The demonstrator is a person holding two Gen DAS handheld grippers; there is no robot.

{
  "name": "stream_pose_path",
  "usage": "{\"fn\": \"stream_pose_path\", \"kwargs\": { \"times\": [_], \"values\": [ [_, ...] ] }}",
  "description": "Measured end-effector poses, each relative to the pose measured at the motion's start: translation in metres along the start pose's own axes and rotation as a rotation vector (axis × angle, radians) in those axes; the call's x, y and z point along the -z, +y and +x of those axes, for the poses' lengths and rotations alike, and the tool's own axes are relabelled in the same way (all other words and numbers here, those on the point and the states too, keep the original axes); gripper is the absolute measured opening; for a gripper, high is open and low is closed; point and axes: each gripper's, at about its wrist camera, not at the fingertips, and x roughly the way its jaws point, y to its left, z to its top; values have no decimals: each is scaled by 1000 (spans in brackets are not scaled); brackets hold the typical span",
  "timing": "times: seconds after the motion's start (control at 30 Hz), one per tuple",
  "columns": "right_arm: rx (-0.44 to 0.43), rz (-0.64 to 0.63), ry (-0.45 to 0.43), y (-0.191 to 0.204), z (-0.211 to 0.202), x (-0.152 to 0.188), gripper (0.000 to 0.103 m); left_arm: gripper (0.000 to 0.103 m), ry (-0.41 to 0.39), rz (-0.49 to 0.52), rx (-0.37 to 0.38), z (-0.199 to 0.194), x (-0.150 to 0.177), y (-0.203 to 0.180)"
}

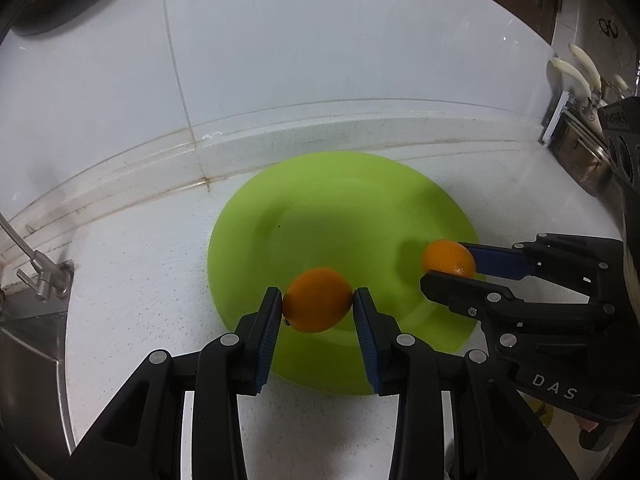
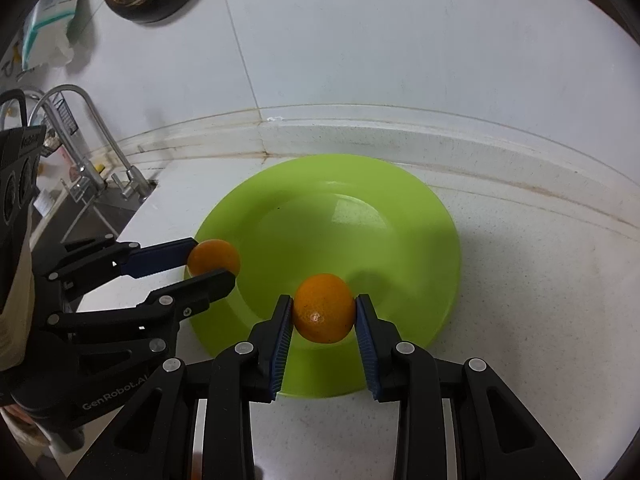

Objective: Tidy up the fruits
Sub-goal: 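Carry both tangerines onto the green plate and open both tools, then move both open tools back toward the fruit cluster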

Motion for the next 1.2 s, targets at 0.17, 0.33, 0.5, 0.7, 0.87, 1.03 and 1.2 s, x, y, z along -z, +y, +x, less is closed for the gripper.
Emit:
{"fn": "stream_pose_path", "kwargs": {
  "times": [0.17, 0.33, 0.5, 0.7, 0.87, 1.03, 1.2],
  "values": [
    [-4, 12, -9, -5, 1, -1, 37, 48, -18, 21, -42, -4, -3, -1],
    [25, 16, -32, -6, -12, 1, 46, 56, -45, 0, -73, -22, 2, -1],
    [37, 25, -69, -5, -36, 9, 46, 61, -84, -4, -98, -52, 12, -10],
    [37, 20, -124, 1, -71, 23, 46, 70, -136, -21, -109, -94, 25, -20],
    [52, 1, -172, 10, -101, 38, 46, 75, -174, -24, -124, -130, 38, -30],
    [59, -15, -204, 20, -127, 56, 46, 78, -210, -17, -140, -160, 52, -41],
    [61, -16, -229, 25, -151, 75, 46, 80, -223, -21, -142, -180, 69, -49]
  ]
}}
